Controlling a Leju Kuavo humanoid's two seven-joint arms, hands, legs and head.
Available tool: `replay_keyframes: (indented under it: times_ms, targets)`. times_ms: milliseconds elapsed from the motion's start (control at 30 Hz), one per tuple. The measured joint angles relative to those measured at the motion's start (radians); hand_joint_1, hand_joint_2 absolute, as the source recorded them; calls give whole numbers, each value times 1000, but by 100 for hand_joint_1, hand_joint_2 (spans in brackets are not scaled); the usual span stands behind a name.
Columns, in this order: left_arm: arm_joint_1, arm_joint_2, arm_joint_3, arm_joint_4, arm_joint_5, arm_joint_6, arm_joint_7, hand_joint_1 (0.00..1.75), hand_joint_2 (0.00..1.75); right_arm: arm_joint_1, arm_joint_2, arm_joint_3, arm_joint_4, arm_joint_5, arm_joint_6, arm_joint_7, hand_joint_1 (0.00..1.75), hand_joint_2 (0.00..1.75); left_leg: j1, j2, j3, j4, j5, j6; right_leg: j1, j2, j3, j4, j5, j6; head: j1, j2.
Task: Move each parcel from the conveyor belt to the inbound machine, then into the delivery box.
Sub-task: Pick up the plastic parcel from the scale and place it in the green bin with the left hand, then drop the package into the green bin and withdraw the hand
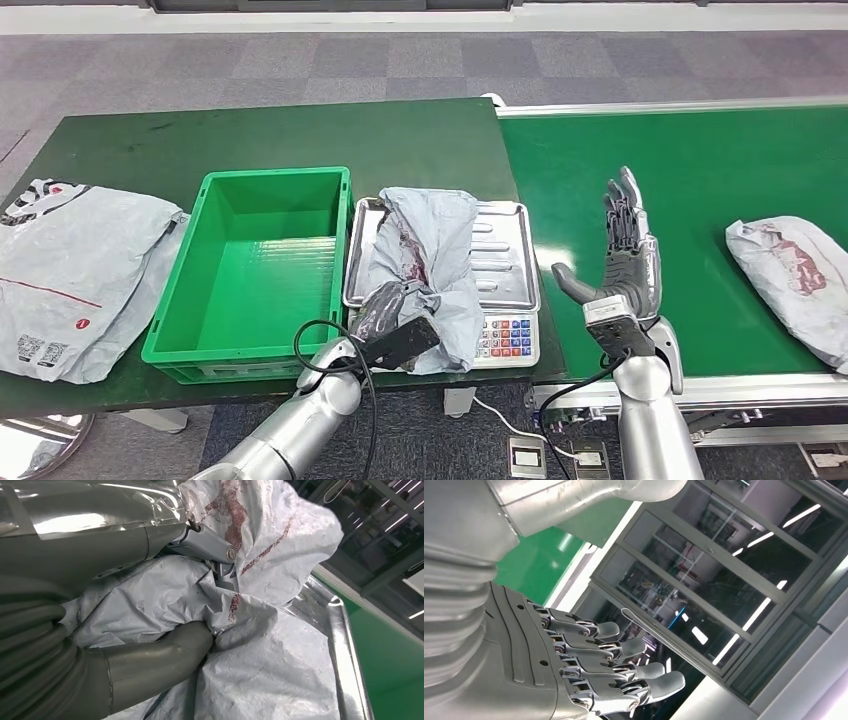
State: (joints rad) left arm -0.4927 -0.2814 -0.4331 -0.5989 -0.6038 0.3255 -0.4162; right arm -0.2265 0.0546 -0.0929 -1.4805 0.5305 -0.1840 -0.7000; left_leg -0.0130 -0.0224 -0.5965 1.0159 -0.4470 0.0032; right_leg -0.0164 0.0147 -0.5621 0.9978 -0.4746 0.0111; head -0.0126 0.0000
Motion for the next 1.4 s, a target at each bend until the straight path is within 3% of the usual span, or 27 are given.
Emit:
replay_keyframes:
  times_ms: [167, 267, 367, 500, 567, 700, 800, 1000, 1067, 1167, 1267, 1400]
  targets:
    - [78, -6, 75, -139, 254, -6, -245, 175, 175, 4, 0, -1, -2, -27, -5, 0, 0, 175, 0, 0, -3, 0, 0, 0, 0, 1, -3, 0, 0, 0, 0, 0]
    - [129, -3, 99, -289, 413, 4, -282, 175, 175, 6, 0, -1, -2, -48, -17, 0, 0, 175, 0, 0, -4, 0, 0, 0, 0, 1, -4, 0, 0, 0, 0, 0]
    - [174, 8, 100, -451, 503, 81, -287, 175, 175, 7, 0, -1, -1, -58, -30, 0, 0, 175, 0, 0, -5, 0, 0, 0, 0, 1, -5, 0, 0, 0, 0, 0]
    - [208, 34, 94, -641, 433, 299, -289, 175, 175, 6, 0, -1, 2, -56, -51, 0, 0, 175, 0, -1, -6, 0, 0, 0, 0, 1, -5, 0, 0, 0, 0, 0]
    - [214, 41, 92, -709, 370, 354, -290, 175, 175, 5, 0, -1, 5, -50, -61, 0, 0, 175, 0, -1, -6, 0, 0, 0, 0, 0, -5, 0, -1, 0, 0, 0]
    - [224, 45, 109, -812, 238, 366, -289, 175, 175, 3, 0, -1, 11, -53, -64, 0, 0, 175, 0, -1, -6, 0, 0, 0, 0, 0, -5, 0, -1, 0, 0, 0]
    - [218, 39, 172, -880, 104, 367, -288, 175, 175, 3, -1, 1, 15, -61, -67, 0, 0, 175, 0, -1, -6, 0, 0, 0, 0, 0, -5, 0, -1, 0, 0, 0]
    - [212, 35, 239, -932, 54, 367, -282, 175, 175, 3, -1, 2, 18, -69, -71, 0, 0, 175, 0, -1, -6, 0, 0, 0, 0, 0, -5, 0, -1, 0, 0, 0]
    - [181, 37, 253, -873, -47, 364, -222, 175, 175, 3, -1, 2, 18, -69, -70, 0, 0, 175, 0, -3, -6, 0, 0, 0, 0, -2, -5, 0, -1, 0, 0, 0]
    - [98, 59, 269, -673, -309, 331, 12, 175, 175, 1, -2, 2, 18, -61, -55, 0, 0, 175, 0, -3, -6, 0, 1, 1, 0, -3, -4, 0, 0, 0, 0, 0]
    - [26, 92, 272, -476, -457, 240, 226, 175, 175, -2, -3, 2, 18, -49, -27, 0, 0, 175, 0, 1, -5, 0, 2, 0, 0, 1, -6, 0, 2, -1, 0, 0]
    - [-40, 123, 275, -258, -564, 98, 392, 175, 175, -9, -4, -1, 19, -47, -2, 0, 0, 175, 0, 3, -5, 0, 2, -1, 0, 3, -7, 1, 2, -1, 0, 0]
